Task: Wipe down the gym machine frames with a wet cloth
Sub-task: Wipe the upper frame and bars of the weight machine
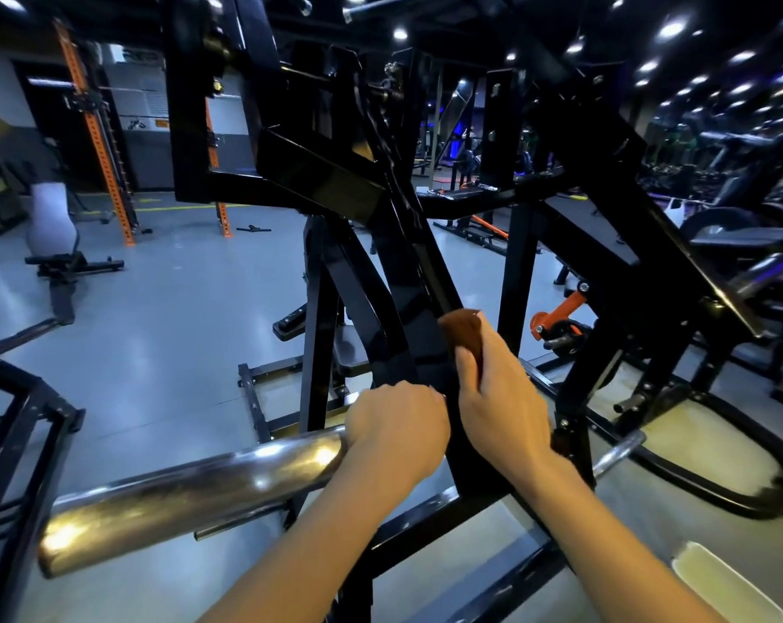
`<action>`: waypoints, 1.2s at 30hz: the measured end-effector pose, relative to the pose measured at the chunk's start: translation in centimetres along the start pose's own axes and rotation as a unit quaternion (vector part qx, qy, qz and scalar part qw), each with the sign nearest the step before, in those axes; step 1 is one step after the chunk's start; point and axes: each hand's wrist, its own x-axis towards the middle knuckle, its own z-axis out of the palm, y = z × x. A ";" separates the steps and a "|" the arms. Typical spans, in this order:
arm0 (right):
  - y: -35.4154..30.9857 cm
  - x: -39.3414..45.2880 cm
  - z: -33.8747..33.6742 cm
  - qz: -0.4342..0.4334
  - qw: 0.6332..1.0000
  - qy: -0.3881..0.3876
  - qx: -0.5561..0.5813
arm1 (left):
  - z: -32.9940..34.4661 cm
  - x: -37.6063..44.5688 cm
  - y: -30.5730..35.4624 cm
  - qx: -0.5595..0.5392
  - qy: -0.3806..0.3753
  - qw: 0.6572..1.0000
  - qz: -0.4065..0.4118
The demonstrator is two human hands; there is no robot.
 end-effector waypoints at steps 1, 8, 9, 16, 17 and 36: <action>-0.5 2.0 0.3 -0.003 1.000 -0.003 0.004 | 0.1 0.2 0.0 -0.003 -0.002 1.000 -0.003; -3.2 10.1 2.1 0.026 0.999 -0.010 -0.031 | 0.0 -0.4 -0.5 -0.019 0.011 1.000 -0.002; -2.9 8.6 1.8 0.019 0.999 -0.006 -0.031 | 0.1 -0.3 -0.5 -0.012 0.019 1.000 0.002; -0.5 0.4 -0.3 0.032 0.999 -0.012 -0.006 | 0.7 0.2 -0.3 -0.005 0.032 0.999 0.012; -0.8 1.8 0.0 0.032 0.999 -0.011 0.002 | 0.8 0.2 -0.5 -0.010 0.035 0.999 0.010; -1.6 6.4 0.8 0.052 0.998 -0.017 0.008 | 1.0 -0.2 -0.2 0.033 0.047 0.998 0.005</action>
